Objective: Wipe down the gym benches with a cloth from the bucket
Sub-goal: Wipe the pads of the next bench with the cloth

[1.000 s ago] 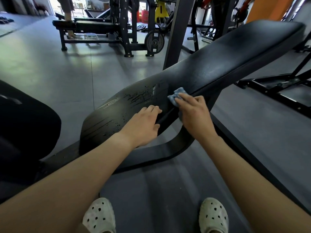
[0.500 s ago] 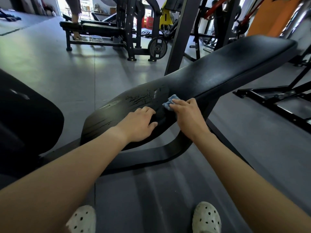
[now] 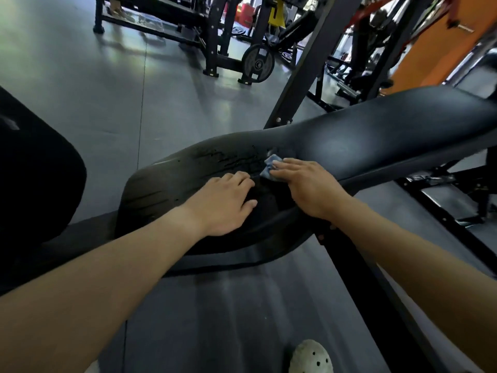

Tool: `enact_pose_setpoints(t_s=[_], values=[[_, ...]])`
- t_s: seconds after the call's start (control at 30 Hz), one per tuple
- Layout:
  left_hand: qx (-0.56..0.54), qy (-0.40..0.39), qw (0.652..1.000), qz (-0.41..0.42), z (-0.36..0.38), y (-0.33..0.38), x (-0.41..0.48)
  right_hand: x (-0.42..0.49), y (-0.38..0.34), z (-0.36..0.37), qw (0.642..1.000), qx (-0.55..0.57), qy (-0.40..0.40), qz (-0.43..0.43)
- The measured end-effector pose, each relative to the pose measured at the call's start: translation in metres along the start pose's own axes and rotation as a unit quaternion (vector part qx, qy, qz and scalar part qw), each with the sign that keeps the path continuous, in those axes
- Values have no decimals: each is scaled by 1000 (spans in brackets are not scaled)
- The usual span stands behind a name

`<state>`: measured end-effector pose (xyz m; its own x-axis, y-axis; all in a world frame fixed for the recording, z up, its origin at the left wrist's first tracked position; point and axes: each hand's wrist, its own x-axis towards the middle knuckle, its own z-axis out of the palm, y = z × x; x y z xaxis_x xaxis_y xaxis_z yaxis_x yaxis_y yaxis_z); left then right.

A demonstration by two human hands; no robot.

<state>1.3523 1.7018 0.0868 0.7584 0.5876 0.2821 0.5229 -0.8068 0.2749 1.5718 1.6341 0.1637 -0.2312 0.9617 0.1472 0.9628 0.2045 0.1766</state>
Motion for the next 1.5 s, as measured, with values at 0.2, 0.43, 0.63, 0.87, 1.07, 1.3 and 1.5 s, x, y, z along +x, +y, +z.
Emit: enact_pose_setpoints(t_s=[0.2,0.43,0.63,0.87,1.07,1.3,1.5], values=[[-27,21,999,17,0,-14,16,65,39,4,992,-33,-16,118],[-38,44,997,49,1,-31,26,51,18,12,998,1,-10,64],[-54,59,995,59,0,-34,35,39,14,6,999,24,-33,37],[-70,79,994,43,3,-27,36,104,52,0,984,-20,-8,178],[-79,84,992,48,1,-30,37,92,24,21,997,20,-33,66],[-111,90,989,42,2,-32,37,103,46,8,994,-3,-35,106],[-119,92,988,45,1,-35,37,140,57,16,981,-12,-21,191]])
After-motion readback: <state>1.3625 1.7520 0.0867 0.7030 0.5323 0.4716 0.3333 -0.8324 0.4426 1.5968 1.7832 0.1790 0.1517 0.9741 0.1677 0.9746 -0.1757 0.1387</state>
